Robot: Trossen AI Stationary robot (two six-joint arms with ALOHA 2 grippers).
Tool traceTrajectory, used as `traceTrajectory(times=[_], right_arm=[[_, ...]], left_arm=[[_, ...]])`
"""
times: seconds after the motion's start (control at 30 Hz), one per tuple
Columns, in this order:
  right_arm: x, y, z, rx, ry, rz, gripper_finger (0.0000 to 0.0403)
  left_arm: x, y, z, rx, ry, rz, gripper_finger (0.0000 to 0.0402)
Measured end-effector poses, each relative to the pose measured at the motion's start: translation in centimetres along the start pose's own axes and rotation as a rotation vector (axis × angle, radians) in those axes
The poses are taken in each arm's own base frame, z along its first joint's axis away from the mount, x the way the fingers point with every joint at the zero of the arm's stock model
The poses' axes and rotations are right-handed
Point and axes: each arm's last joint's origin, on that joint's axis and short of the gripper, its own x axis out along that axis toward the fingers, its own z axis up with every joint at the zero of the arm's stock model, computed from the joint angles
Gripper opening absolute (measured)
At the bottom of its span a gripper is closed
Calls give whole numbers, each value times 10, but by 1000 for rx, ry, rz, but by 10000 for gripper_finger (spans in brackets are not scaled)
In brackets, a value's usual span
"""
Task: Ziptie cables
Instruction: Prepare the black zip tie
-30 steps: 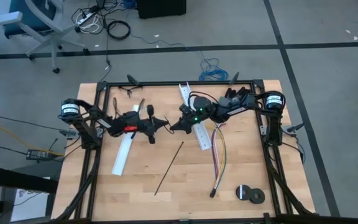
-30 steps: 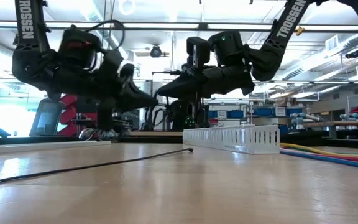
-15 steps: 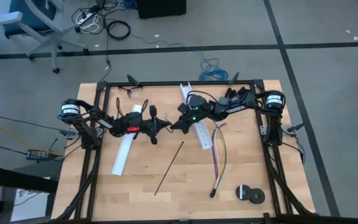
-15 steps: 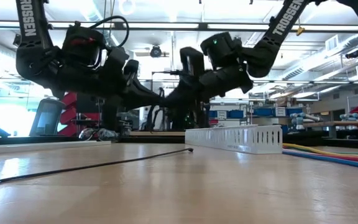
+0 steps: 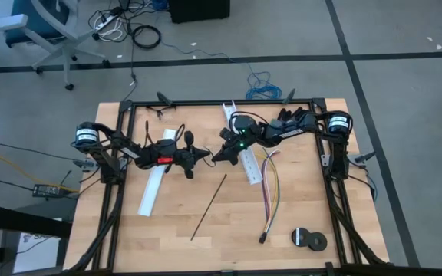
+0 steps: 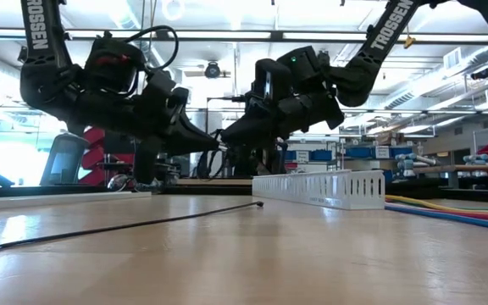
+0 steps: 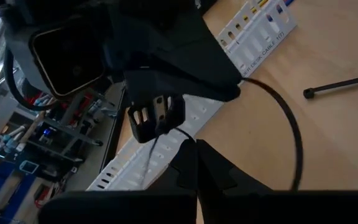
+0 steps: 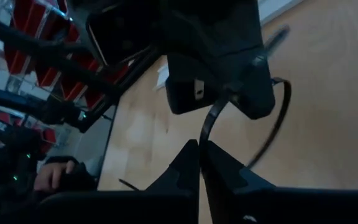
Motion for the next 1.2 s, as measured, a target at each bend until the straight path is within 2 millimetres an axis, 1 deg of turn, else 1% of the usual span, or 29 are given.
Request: traceTrajectory(times=[0.13, 0.3, 0.37, 0.47, 0.57, 0.63, 0.7, 0.77, 0.87, 0.97, 1.1, 1.2], right_arm=[[0, 0, 0, -47, -1, -2, 41], [0, -1, 0, -61, 0, -16, 85], [-2, -3, 0, -65, 13, -18, 103], [-10, -13, -1, -52, 78, 17, 120], [-19, -24, -3, 13, 132, -15, 121], [-25, -31, -7, 19, 144, -35, 115], [-29, -34, -11, 24, 147, -39, 108], [-34, -34, -15, 33, 159, -24, 103], [-44, -25, -19, 20, 155, -23, 100], [-56, -9, -25, -3, 131, -47, 99], [-80, 26, -30, -122, 31, -127, 98], [-93, 52, -42, -259, -69, -261, 98]], left_arm=[[0, 0, 0, 0, -9, -6, 0], [0, 1, 2, -23, -41, -1, 0], [0, 1, 2, -34, -38, -8, 0], [-1, -1, 1, -50, -47, -35, 0], [-7, -5, -1, -80, -58, -49, 1], [-12, -7, -3, -110, -78, -49, 1], [-20, -9, -5, -145, -106, -43, 1], [-28, -10, -5, -172, -145, -35, 1], [-42, -11, -6, -201, -199, 3, 1], [-52, -11, -5, -218, -242, 36, 1], [-53, -13, -4, -220, -246, 22, 1], [-51, -13, 0, -219, -264, 21, 1]])
